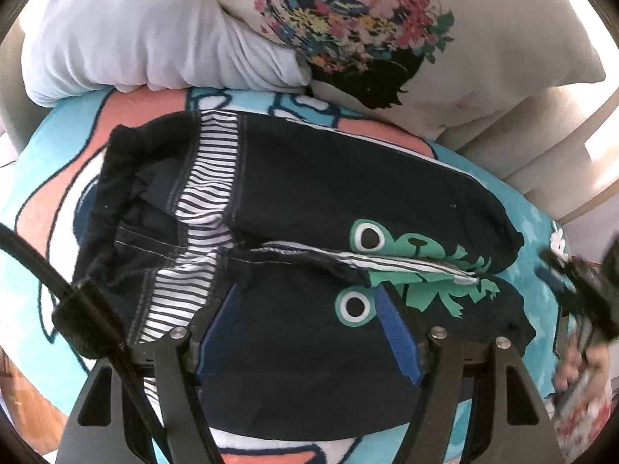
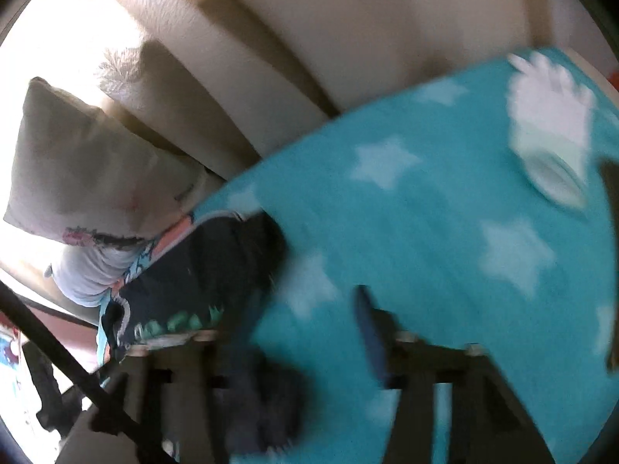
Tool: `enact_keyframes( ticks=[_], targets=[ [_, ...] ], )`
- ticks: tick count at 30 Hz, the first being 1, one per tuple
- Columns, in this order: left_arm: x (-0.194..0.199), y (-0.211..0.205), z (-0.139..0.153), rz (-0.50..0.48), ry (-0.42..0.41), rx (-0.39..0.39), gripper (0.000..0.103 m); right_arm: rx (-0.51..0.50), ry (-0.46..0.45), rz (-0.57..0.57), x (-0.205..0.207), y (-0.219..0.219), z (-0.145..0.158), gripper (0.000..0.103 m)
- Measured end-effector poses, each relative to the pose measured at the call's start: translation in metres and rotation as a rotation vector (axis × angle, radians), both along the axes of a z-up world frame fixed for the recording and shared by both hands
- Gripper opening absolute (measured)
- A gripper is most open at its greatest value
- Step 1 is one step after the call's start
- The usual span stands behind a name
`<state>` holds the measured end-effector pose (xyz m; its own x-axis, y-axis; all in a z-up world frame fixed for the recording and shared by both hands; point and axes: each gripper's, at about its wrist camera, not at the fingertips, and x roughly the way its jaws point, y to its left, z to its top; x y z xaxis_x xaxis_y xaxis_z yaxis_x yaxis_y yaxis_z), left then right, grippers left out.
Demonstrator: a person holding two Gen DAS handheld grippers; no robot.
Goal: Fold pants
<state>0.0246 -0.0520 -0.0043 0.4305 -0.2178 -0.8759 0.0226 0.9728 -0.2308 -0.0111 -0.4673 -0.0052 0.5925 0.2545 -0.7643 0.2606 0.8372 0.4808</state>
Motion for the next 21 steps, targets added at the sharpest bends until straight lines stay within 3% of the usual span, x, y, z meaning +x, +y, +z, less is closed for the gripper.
enact_keyframes(
  ticks=[3, 4, 5, 6, 13, 16, 18, 21],
  targets=[
    [0.001, -0.002, 0.002, 0.005, -0.003, -0.005, 0.071, 0.012, 0.031, 0.026, 0.046, 0.013, -0.013, 0.059],
    [0.002, -0.002, 0.003, 0.006, -0.007, 0.000, 0.071, 0.034, 0.044, 0.045, 0.055, 0.017, -0.017, 0.053],
    [0.003, -0.001, 0.004, 0.005, -0.010, 0.004, 0.071, 0.055, 0.054, 0.064, 0.061, 0.021, -0.023, 0.020],
    [0.004, 0.000, 0.006, 0.005, -0.014, 0.007, 0.071, 0.075, 0.072, 0.091, 0.066, 0.026, -0.028, 0.010],
    [0.018, 0.021, 0.009, -0.007, -0.029, 0.016, 0.071, -0.136, 0.084, -0.028, 0.044, 0.005, -0.007, 0.010],
    [0.035, 0.025, 0.011, -0.055, -0.035, 0.026, 0.071, -0.159, 0.001, 0.050, 0.041, 0.012, 0.019, 0.022],
    [0.051, 0.022, 0.012, -0.107, -0.054, 0.051, 0.071, -0.200, -0.041, 0.172, 0.049, 0.036, 0.032, 0.056],
    [0.078, 0.016, 0.011, -0.179, -0.077, 0.088, 0.071, -0.299, -0.091, 0.358, 0.069, 0.087, 0.040, 0.065]
  ],
)
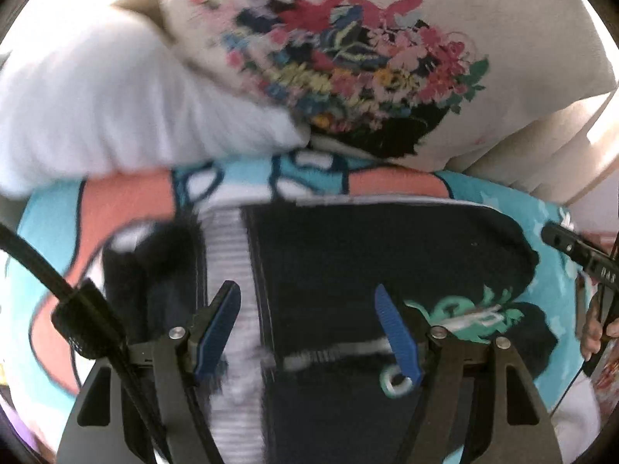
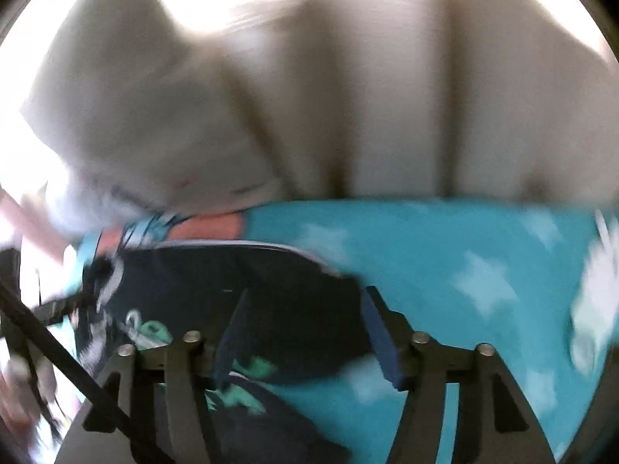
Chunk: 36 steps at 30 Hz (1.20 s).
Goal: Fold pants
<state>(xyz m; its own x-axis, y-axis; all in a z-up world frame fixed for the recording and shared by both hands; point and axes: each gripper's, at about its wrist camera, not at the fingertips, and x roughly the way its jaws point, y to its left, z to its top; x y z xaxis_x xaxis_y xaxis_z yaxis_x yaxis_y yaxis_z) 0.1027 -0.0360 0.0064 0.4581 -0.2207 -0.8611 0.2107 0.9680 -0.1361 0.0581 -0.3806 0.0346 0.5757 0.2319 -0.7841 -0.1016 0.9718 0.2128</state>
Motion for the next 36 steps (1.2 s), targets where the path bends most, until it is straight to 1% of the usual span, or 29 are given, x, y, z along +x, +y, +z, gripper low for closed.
enact_keyframes(
  ticks=[2, 4, 5, 7, 10, 12, 13, 14, 17, 18, 19, 21, 22, 23, 24, 25, 26, 27, 29, 30, 32, 33, 34, 35, 36],
  targets=[
    [0.022, -0.004, -0.004, -0.059, -0.003, 0.026, 0.071, -0.111, -0.014, 0.132, 0.019, 0.042, -0.004, 0.065],
    [0.039, -0.004, -0.009, -0.115, 0.005, 0.050, 0.071, -0.217, -0.015, 0.221, 0.040, 0.073, -0.014, 0.065],
    [0.046, -0.004, -0.012, -0.136, 0.015, 0.050, 0.071, -0.238, -0.012, 0.250, 0.050, 0.084, -0.018, 0.065],
    [0.059, -0.002, -0.020, -0.180, 0.047, 0.040, 0.071, -0.245, 0.005, 0.297, 0.071, 0.102, -0.028, 0.065],
    [0.073, 0.003, -0.035, -0.227, 0.080, 0.025, 0.071, -0.253, 0.039, 0.341, 0.092, 0.115, -0.045, 0.065],
    [0.081, 0.006, -0.044, -0.251, 0.107, 0.021, 0.071, -0.301, 0.051, 0.358, 0.098, 0.125, -0.057, 0.065],
    [0.083, 0.006, -0.047, -0.270, 0.108, 0.024, 0.072, -0.306, 0.053, 0.361, 0.099, 0.128, -0.060, 0.065],
    [0.083, 0.005, -0.047, -0.289, 0.097, 0.030, 0.076, -0.303, 0.050, 0.360, 0.100, 0.128, -0.062, 0.065],
    [0.083, -0.001, -0.049, -0.348, 0.105, 0.063, 0.082, -0.290, 0.042, 0.358, 0.098, 0.128, -0.062, 0.066],
    [0.081, -0.004, -0.050, -0.360, 0.102, 0.078, 0.082, -0.283, 0.049, 0.358, 0.098, 0.128, -0.062, 0.059],
    [0.079, -0.008, -0.051, -0.372, 0.093, 0.107, 0.082, -0.252, 0.069, 0.358, 0.098, 0.125, -0.062, 0.052],
    [0.075, -0.013, -0.052, -0.379, 0.078, 0.152, 0.080, -0.187, 0.097, 0.360, 0.099, 0.125, -0.058, 0.009],
    [0.074, -0.013, -0.052, -0.374, 0.070, 0.169, 0.072, -0.150, 0.123, 0.357, 0.100, 0.126, -0.057, 0.008],
    [0.073, -0.012, -0.050, -0.366, 0.062, 0.174, 0.054, -0.140, 0.131, 0.346, 0.099, 0.126, -0.056, 0.007],
    [0.072, -0.011, -0.047, -0.353, 0.055, 0.177, 0.040, -0.134, 0.134, 0.338, 0.099, 0.126, -0.055, 0.005],
    [0.073, -0.005, -0.043, -0.332, 0.051, 0.167, 0.005, -0.128, 0.132, 0.324, 0.098, 0.125, -0.053, 0.005],
    [0.076, 0.002, -0.040, -0.315, 0.077, 0.129, 0.003, -0.123, 0.130, 0.314, 0.096, 0.123, -0.050, 0.004],
    [0.074, 0.007, -0.037, -0.295, 0.072, 0.113, 0.003, -0.118, 0.125, 0.303, 0.095, 0.124, -0.047, 0.004],
    [0.068, 0.013, -0.032, -0.274, 0.055, 0.113, 0.002, -0.109, 0.114, 0.286, 0.094, 0.123, -0.040, 0.004],
    [0.066, 0.017, -0.030, -0.269, 0.053, 0.099, 0.002, -0.111, 0.103, 0.283, 0.090, 0.123, -0.035, 0.004],
    [0.062, 0.026, -0.024, -0.250, 0.053, 0.050, 0.003, -0.127, 0.089, 0.284, 0.082, 0.127, -0.028, 0.004],
    [0.061, 0.031, -0.022, -0.242, 0.048, 0.027, 0.006, -0.141, 0.089, 0.288, 0.078, 0.128, -0.027, 0.004],
    [0.061, 0.036, -0.019, -0.238, 0.044, 0.003, 0.019, -0.160, 0.088, 0.290, 0.073, 0.132, -0.027, 0.004],
    [0.066, 0.043, -0.016, -0.227, 0.035, -0.005, 0.041, -0.169, 0.089, 0.289, 0.070, 0.132, -0.026, 0.004],
    [0.067, 0.047, -0.013, -0.213, 0.019, -0.009, 0.051, -0.173, 0.090, 0.285, 0.066, 0.133, -0.026, 0.004]
  ],
)
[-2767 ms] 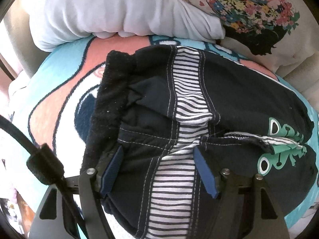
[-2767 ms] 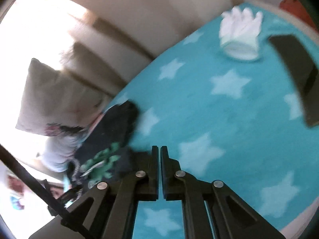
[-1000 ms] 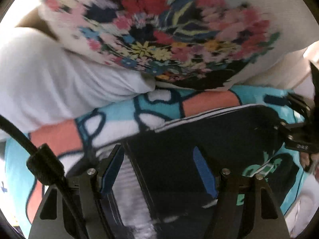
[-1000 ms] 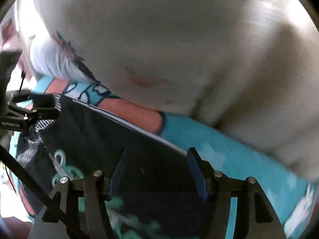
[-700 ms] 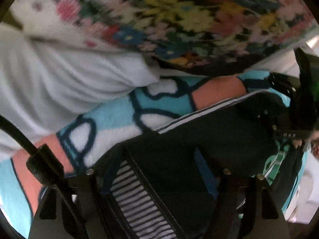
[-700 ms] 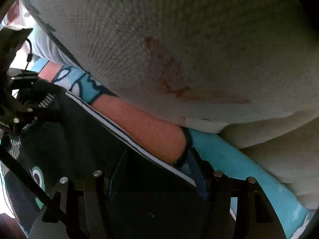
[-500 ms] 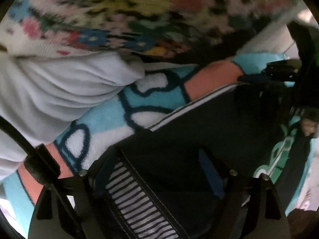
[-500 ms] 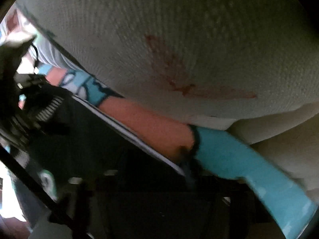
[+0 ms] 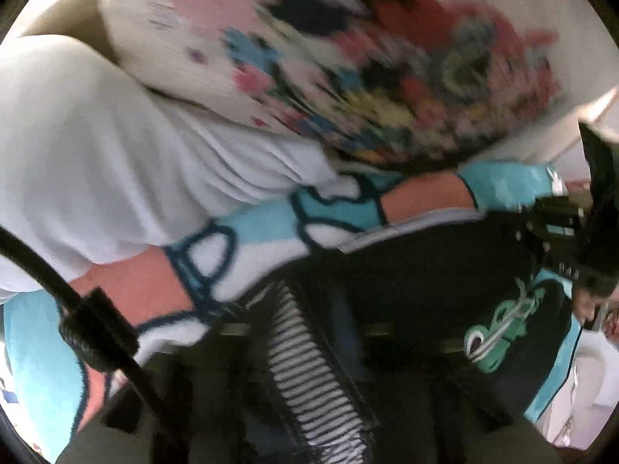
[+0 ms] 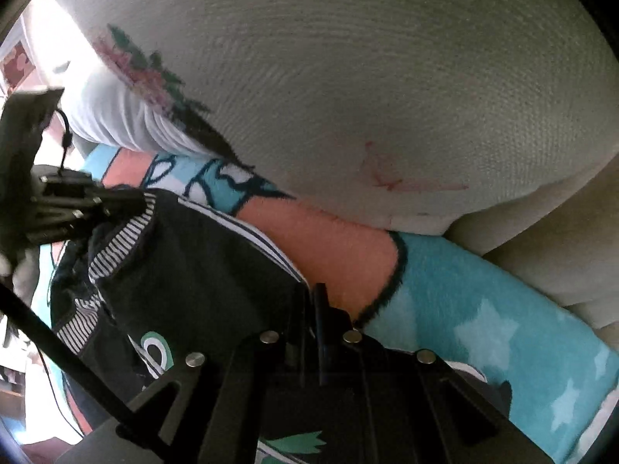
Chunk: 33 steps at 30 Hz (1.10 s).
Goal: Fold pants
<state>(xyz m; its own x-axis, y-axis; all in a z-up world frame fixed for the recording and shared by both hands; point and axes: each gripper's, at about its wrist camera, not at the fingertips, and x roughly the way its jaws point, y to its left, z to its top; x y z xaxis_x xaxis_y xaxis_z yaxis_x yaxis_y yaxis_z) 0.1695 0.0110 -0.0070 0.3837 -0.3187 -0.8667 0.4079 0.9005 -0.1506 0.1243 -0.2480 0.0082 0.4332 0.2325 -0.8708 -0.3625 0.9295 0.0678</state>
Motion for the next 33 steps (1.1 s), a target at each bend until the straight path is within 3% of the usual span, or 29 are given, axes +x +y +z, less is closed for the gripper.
enact_keyframes(
  ticks=[1, 3, 5, 11, 15, 16, 17, 18, 19, 25, 33],
  targets=[
    [0.002, 0.003, 0.002, 0.004, -0.021, -0.011, 0.059, -0.001, 0.002, -0.006, -0.001, -0.001, 0.000, 0.004],
    [0.009, 0.004, 0.004, -0.018, -0.039, -0.015, 0.060, 0.002, 0.005, -0.013, -0.002, 0.000, -0.002, 0.004],
    [0.010, 0.002, -0.003, -0.062, -0.038, 0.007, 0.067, 0.006, 0.012, -0.016, 0.003, 0.001, -0.007, 0.004],
    [0.033, -0.031, -0.036, -0.230, -0.003, 0.156, 0.070, 0.036, 0.040, -0.049, 0.013, -0.007, -0.021, 0.004],
    [0.040, -0.037, -0.040, -0.250, 0.009, 0.128, 0.072, 0.041, 0.054, -0.056, 0.018, -0.012, -0.025, 0.004],
    [0.042, -0.036, -0.038, -0.242, 0.013, 0.119, 0.062, 0.043, 0.057, -0.056, 0.018, -0.013, -0.025, 0.004],
    [0.043, -0.035, -0.036, -0.231, 0.007, 0.118, 0.035, 0.043, 0.059, -0.056, 0.019, -0.013, -0.025, 0.004],
    [0.046, -0.033, -0.032, -0.228, 0.013, 0.103, 0.017, 0.042, 0.060, -0.055, 0.019, -0.013, -0.025, 0.004],
    [0.049, -0.028, -0.030, -0.229, 0.058, 0.050, 0.006, 0.041, 0.060, -0.055, 0.018, -0.012, -0.024, 0.004],
    [0.033, -0.028, -0.013, -0.208, 0.018, 0.066, 0.006, 0.029, 0.030, -0.060, 0.008, -0.010, -0.006, 0.004],
    [-0.022, -0.010, 0.027, -0.152, -0.043, -0.023, 0.006, 0.045, -0.024, -0.048, -0.027, -0.001, 0.021, 0.003]
  ],
)
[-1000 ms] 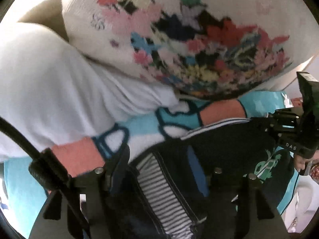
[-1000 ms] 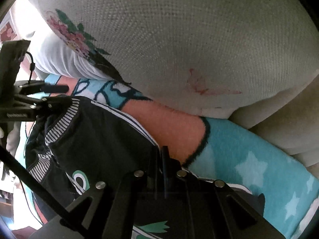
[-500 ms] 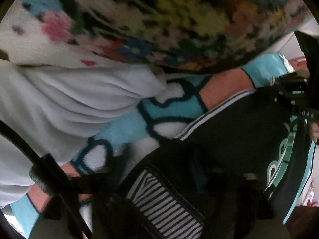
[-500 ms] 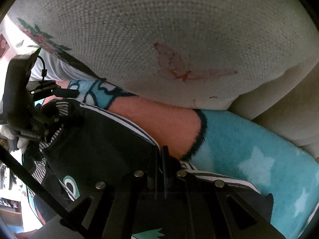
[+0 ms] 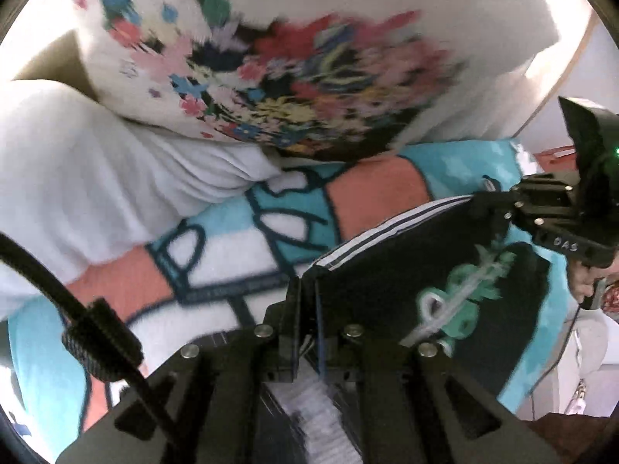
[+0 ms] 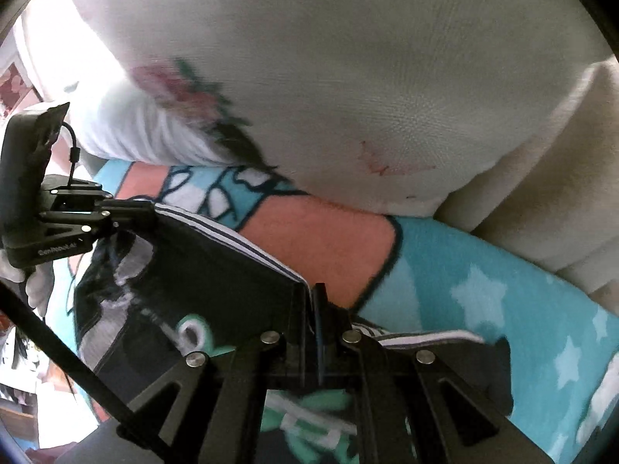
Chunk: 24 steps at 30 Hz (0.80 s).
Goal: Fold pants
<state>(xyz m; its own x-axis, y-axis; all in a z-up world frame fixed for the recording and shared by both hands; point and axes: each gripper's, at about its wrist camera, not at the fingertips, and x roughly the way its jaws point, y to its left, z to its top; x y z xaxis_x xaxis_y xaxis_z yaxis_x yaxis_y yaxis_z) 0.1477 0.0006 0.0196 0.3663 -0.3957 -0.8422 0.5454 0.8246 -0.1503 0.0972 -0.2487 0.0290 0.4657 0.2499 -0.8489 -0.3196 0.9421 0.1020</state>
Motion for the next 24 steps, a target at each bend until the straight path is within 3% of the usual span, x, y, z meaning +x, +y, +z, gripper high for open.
enact_keyframes(
  ticks=[7, 11, 15, 18, 21, 24],
  targets=[
    [-0.082, 0.037, 0.018, 0.098, 0.017, -0.089, 0.006, -0.008, -0.019, 0.039, -0.069, 0.020, 0.000, 0.003],
    [-0.130, 0.022, -0.026, 0.175, 0.068, -0.129, 0.006, 0.030, 0.019, 0.022, -0.111, 0.021, -0.017, 0.003],
    [-0.164, 0.029, -0.049, 0.231, 0.128, -0.140, 0.007, 0.085, 0.081, -0.017, -0.144, 0.018, -0.044, 0.003],
    [-0.180, 0.041, -0.060, 0.278, 0.180, -0.136, 0.011, 0.063, 0.090, -0.035, -0.160, 0.020, -0.062, 0.005],
    [-0.190, 0.060, -0.054, 0.328, 0.184, -0.161, 0.011, 0.087, 0.089, -0.075, -0.169, 0.014, -0.064, 0.008],
    [-0.190, 0.085, -0.028, 0.384, 0.138, -0.194, 0.011, 0.104, 0.076, -0.115, -0.177, 0.002, -0.056, 0.010]
  ],
)
